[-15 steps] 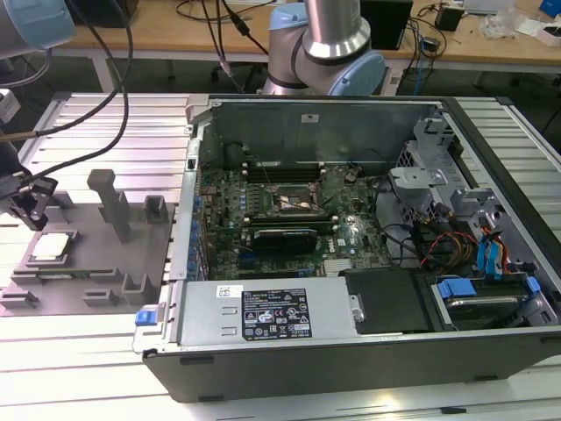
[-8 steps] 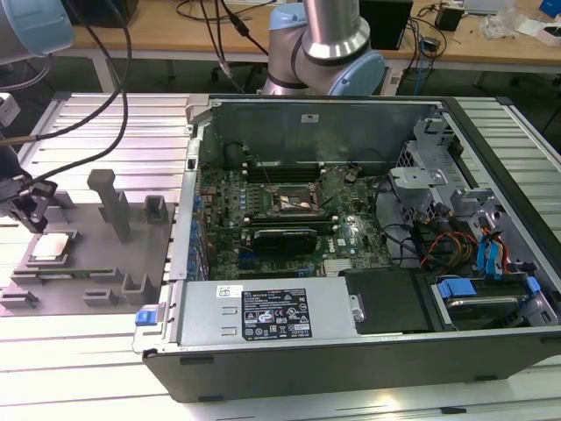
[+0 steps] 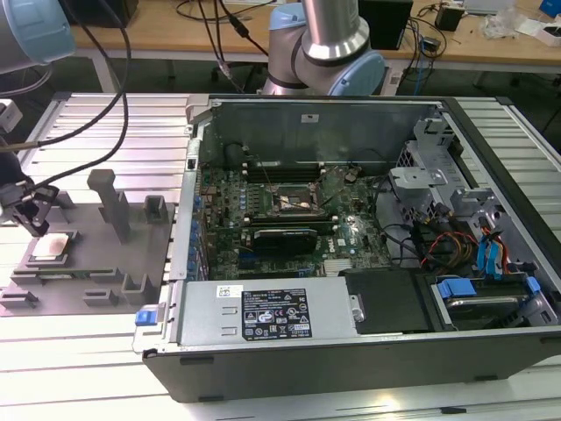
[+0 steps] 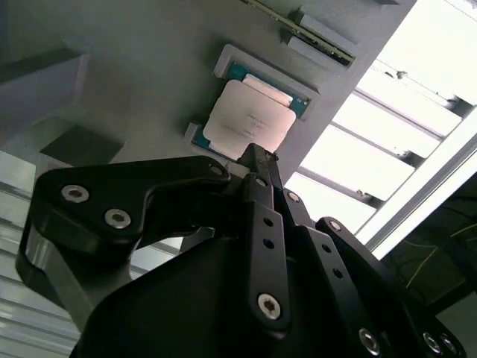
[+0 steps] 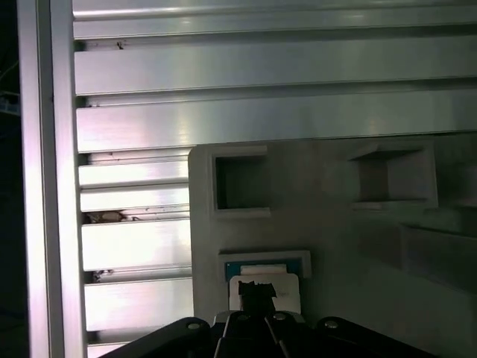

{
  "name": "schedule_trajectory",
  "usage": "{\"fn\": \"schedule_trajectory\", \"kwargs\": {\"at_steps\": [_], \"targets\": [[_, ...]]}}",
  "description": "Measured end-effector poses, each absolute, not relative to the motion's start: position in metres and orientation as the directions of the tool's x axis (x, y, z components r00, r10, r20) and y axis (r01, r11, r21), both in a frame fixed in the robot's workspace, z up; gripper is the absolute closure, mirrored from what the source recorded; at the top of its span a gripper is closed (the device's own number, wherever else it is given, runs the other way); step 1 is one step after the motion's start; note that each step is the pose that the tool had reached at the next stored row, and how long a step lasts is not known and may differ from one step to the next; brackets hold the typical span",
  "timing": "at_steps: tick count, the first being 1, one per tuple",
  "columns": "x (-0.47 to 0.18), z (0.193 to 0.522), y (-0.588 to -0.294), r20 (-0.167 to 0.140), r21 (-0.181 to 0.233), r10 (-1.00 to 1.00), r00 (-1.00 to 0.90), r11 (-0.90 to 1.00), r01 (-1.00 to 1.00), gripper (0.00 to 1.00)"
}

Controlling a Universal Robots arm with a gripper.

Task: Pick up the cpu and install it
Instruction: 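Pick up the cpu and move it towards the insertion slot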

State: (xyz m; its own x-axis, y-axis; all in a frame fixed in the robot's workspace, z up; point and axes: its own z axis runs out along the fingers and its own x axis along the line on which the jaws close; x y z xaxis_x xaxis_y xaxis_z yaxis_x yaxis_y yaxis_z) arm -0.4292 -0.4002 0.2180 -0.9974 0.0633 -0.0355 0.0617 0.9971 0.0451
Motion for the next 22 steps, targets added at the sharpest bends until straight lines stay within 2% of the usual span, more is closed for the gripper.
{"fn": "schedule_trajectory", "kwargs": {"at_steps": [8,22], "targets": [[-0.422,0.213,-0.41,-0.028,0.045,0.063,-0.998,0.997,0.061,0.89],[-0.419,0.206,-0.41,-0.027,0.045,0.04,-0.999,0.998,0.039,0.89]]}}
